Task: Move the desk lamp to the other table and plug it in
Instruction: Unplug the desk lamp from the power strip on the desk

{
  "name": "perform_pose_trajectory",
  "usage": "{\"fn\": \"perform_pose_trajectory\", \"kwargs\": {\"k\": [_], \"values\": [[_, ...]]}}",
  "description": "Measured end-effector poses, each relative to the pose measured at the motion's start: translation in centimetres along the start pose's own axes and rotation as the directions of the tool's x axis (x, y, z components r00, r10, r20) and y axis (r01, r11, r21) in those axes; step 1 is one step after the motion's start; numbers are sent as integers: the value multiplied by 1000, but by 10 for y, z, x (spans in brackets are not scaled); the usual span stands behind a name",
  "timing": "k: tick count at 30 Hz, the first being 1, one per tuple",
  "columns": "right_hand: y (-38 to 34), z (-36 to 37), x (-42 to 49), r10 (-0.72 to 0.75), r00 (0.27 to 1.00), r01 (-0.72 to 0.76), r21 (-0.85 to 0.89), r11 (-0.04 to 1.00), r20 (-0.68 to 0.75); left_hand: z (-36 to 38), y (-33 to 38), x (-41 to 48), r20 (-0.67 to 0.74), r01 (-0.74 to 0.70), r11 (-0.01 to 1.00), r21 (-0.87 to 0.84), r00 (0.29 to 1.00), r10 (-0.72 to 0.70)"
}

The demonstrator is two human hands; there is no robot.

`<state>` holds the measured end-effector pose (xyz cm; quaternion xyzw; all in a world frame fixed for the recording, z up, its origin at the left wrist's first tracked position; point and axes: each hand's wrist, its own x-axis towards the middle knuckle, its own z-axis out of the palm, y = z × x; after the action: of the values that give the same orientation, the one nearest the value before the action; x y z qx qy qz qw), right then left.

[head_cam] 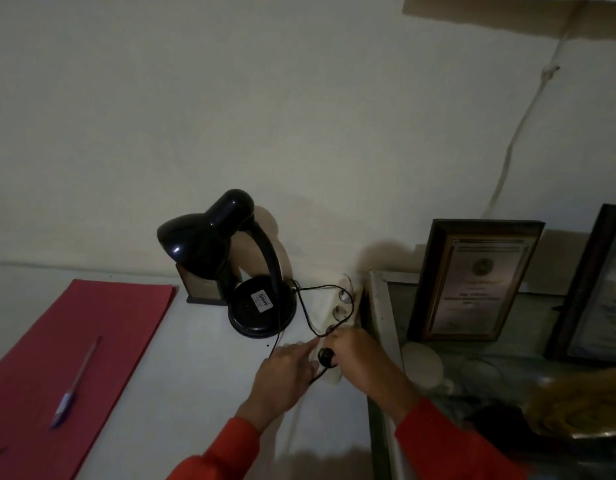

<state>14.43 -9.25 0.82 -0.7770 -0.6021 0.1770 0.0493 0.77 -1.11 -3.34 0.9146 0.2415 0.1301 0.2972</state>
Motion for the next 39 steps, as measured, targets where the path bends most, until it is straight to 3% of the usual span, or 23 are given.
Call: {"fn": "perform_pose_trajectory", "kwargs": {"k": [3,5,8,12,18,23,26,34,39], "values": [[5,-5,-10,40,983,-10,169,986,-179,-1,0,1,16,10,1000,14,1000,-10],[9,-5,-17,47,963,5,191,982,-267,-1,2,2,14,18,1000,10,1000,-18],[9,-3,-20,58,947,10,212,977,-316,-2,0,4,8,21,999,-31,1000,-21],[4,-5,-19,188,924,-60,360,931,-333,-9,-4,7,-57,18,994,-110,998,-24],[-1,-12,-16,354,870,-2,716,699,-343,-22,-20,21,-265,96,949,-301,947,-180],[-3,-13,-9,471,844,25,895,444,-257,-29,-30,36,-512,97,897,-432,792,-332],[-4,-12,-5,475,850,53,933,355,-229,-32,-35,57,-493,147,841,-521,752,-437],[-5,-10,-8,474,852,58,938,341,-224,-44,-12,106,-460,-47,705,-708,788,-409],[-6,-8,-10,460,856,58,928,368,-237,-30,-18,120,-365,-38,569,-821,802,-473]]}}
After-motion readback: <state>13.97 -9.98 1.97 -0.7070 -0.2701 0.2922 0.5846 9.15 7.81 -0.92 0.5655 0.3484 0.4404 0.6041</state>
